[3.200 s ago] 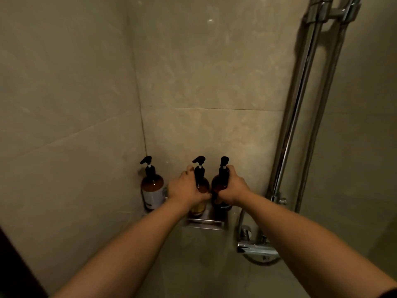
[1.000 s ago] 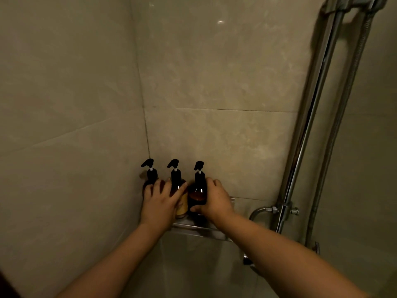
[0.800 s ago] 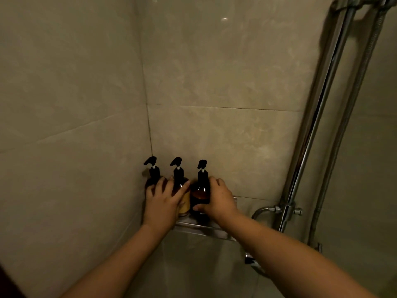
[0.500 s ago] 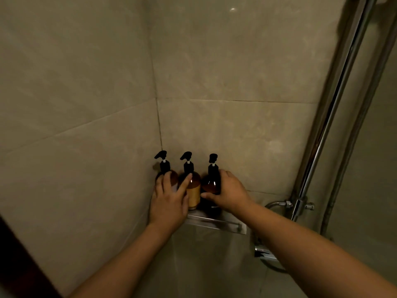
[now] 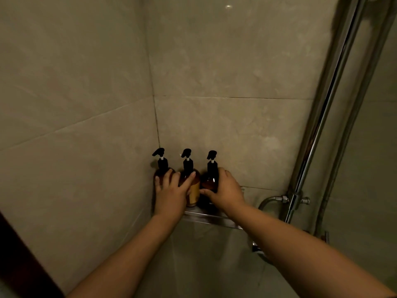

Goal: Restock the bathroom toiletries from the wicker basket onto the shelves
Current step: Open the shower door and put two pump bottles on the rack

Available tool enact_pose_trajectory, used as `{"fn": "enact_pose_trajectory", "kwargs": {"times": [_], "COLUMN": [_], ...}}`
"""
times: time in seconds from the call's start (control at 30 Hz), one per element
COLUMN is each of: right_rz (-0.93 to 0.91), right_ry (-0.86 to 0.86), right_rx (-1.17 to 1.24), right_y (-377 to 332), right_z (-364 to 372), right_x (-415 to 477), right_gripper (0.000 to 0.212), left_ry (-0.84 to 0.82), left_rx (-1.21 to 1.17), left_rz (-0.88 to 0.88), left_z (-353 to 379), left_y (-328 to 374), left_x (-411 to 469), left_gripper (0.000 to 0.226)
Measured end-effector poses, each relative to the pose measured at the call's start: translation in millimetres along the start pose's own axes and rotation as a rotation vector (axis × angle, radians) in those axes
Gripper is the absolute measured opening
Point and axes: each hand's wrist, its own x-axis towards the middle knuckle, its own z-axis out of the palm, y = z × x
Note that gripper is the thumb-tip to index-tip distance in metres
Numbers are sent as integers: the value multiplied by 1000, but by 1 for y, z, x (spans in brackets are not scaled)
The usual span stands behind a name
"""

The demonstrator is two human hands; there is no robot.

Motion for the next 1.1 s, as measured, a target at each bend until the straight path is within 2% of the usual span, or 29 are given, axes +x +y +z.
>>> {"fn": "enact_pose_trajectory", "kwargs": {"times": [0.33, 0.43, 0.53, 0.63, 0.7, 0.87, 0.97, 1.1], "right_rz": [-4, -13, -9, 22, 13, -9, -13, -41], "right_ry": [-50, -72, -94, -46, -32, -37, -65, -121], "right_rx": [79, 51, -23, -92, -74, -80, -99, -134], "right_y": [-5, -5, -3, 3, 6, 4, 2, 3], "right_z": [2, -1, -3, -2, -2, -1, -4, -10], "right_x": [-2, -2, -4, -11, -15, -16, -12, -7], "right_gripper": [75, 78, 91, 92, 86, 83, 82, 83], "left_ry": [-27, -33, -38, -30, -23, -5, -19, -18], "left_rx": [-81, -88, -58, -49, -57, -212, -216, -192], "left_rz": [79, 100, 109, 114, 79, -148, -171, -205], "left_z": [-11, -13, -13, -12, -10, -4, 4, 5], "left_y": [-10, -11, -12, -12, -12, -11, -11, -6], "left_x": [11, 11, 10, 1, -8, -25, -28, -24], "left_gripper": [60, 60, 63, 69, 77, 85, 99, 100]}}
